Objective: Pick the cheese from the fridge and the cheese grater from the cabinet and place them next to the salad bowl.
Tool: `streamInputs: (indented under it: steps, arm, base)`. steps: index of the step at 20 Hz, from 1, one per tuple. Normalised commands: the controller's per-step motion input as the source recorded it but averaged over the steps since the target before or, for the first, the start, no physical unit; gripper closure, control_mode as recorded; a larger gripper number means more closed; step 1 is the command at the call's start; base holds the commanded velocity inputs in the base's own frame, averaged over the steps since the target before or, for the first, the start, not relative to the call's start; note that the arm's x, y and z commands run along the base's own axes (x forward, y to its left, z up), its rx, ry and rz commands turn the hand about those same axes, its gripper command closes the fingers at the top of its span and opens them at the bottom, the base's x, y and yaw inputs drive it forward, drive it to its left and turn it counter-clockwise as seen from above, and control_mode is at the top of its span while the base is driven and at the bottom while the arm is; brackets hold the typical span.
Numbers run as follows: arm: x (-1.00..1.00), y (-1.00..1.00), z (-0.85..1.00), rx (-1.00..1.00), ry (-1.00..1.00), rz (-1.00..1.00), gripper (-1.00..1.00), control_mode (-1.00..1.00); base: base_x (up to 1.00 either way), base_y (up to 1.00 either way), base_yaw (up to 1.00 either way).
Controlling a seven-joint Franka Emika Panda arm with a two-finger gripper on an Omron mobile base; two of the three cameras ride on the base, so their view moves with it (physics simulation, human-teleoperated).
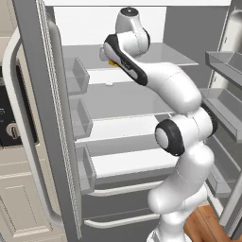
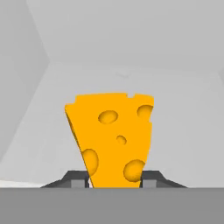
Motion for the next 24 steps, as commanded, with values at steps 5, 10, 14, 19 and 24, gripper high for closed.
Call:
streamInputs:
  steps: [5,10,14,19,24]
  arm:
    - [-0.74,-0.11,0.04,0.14,-0.09,0.00,1.00,-1.00]
    - [-0.73,-0.08,0.01,0.09,-0.06,0.00,1.00,-1.00]
    - [-0.68,-0.03,0.00,0.00,-0.01,0.00,1.00,-1.00]
    - [-0.61,-0.07,0.00,0.00,0.00,0.03,1.00,-1.00]
    - [-0.55,-0.13,0.00,0.00,0.00,0.02,1.00,-1.00]
  base:
    - [0.00,0.00,0.00]
    - [0.00,0.00,0.00]
    - [0.00,0.00,0.00]
    - [0.00,0.00,0.00]
    - [0.00,0.00,0.00]
